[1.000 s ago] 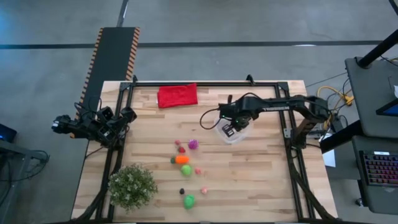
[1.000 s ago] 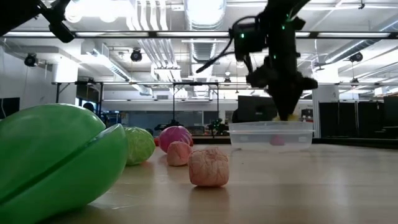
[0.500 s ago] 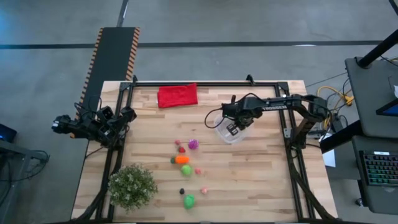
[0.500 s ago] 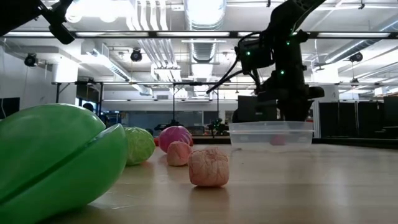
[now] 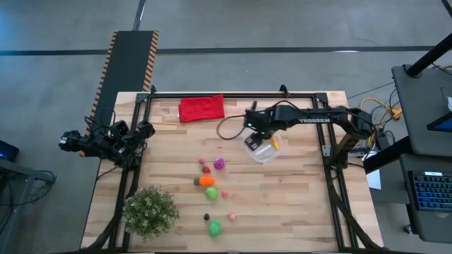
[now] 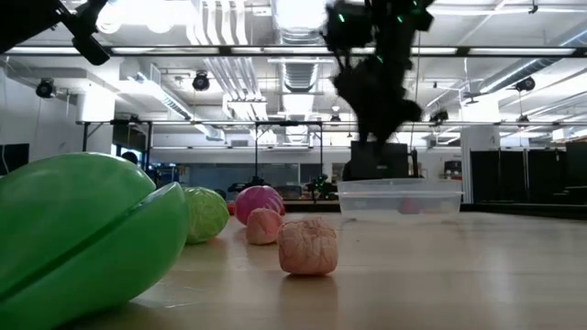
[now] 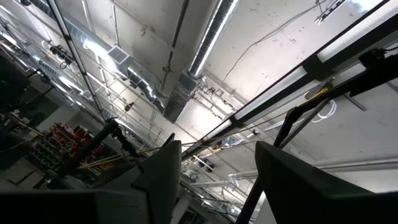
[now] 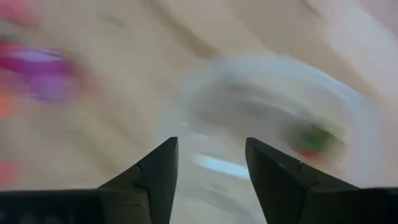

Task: Pick and placing Produce into tupperware
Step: Put the red onion into the transparent container

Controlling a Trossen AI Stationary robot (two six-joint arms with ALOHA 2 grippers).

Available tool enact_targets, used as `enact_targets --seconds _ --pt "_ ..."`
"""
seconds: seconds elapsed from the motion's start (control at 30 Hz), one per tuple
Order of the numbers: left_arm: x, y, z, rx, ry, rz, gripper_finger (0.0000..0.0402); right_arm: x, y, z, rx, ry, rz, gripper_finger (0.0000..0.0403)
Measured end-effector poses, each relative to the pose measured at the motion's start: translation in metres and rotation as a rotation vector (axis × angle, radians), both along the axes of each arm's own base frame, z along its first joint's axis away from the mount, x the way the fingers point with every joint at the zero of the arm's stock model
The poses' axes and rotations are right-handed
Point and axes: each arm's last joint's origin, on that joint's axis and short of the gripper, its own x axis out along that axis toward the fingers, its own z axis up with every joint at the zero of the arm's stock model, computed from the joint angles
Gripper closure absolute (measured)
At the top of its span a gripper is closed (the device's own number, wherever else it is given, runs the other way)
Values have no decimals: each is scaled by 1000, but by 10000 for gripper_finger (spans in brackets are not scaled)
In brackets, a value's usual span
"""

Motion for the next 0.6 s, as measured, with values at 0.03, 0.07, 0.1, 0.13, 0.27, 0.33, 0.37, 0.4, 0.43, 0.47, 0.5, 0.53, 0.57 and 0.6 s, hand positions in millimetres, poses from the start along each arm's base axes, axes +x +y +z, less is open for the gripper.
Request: enact_targets --seconds 0.03,0.07,0.1,0.13,0.27,0.33,0.37,0.4,0.43,0.47,0.5,0.53,0.57,0.6 --pt "0 0 0 0 0 0 210 8 2 4 20 -37 27 223" --pt "0 0 0 0 0 0 210 16 5 3 40 -51 56 223" --pt "0 0 0 0 0 0 210 24 7 1 64 -52 79 221" --pt "0 0 0 1 1 0 210 33 10 -3 81 -51 100 219" --pt "0 0 0 1 3 0 210 67 28 -18 127 -5 209 200" --pt "0 0 0 0 1 0 210 80 39 -22 111 32 292 188" --pt "0 0 0 1 2 0 210 86 44 -24 91 46 345 181" --pt "0 0 0 1 2 0 210 91 49 -24 64 50 417 174" --pt "0 0 0 0 2 0 210 96 55 -23 25 51 503 168" --pt "0 0 0 1 2 0 210 99 61 -21 -23 47 589 161" --pt "0 0 0 0 2 0 210 102 67 -19 -72 46 678 155" --pt "0 0 0 0 2 -1 210 104 72 -15 -118 36 769 150" --pt "0 0 0 0 2 -1 210 106 77 -13 -161 26 842 146" --pt "0 0 0 0 2 -1 210 108 81 -11 -202 18 906 143"
